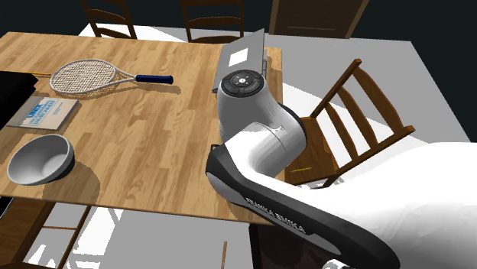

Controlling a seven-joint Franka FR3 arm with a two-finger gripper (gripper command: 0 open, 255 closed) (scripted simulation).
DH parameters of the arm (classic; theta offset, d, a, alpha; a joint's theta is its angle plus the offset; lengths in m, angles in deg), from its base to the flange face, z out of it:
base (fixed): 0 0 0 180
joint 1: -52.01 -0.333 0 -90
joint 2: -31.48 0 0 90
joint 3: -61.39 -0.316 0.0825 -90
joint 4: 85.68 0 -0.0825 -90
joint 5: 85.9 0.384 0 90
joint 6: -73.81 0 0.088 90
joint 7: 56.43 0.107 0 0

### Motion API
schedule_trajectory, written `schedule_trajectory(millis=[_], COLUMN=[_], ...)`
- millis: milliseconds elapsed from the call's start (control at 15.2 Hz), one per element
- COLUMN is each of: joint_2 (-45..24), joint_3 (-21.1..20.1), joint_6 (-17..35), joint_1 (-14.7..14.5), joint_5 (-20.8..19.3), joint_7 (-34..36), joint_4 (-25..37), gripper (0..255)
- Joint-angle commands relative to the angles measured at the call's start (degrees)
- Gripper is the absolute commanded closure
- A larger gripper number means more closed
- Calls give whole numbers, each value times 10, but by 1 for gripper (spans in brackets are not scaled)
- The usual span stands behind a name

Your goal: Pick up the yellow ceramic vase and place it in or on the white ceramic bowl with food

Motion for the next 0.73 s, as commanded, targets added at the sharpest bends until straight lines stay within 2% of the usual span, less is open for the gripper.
schedule_trajectory(millis=[0, 132, 660], joint_2=[17, 35, 35], joint_3=[4, 9, 9], joint_6=[-32, -69, -69], joint_1=[-1, -2, -2], joint_5=[5, 10, 10], joint_7=[-5, -10, -10], joint_4=[16, 36, 36], gripper=[0, 0, 0])
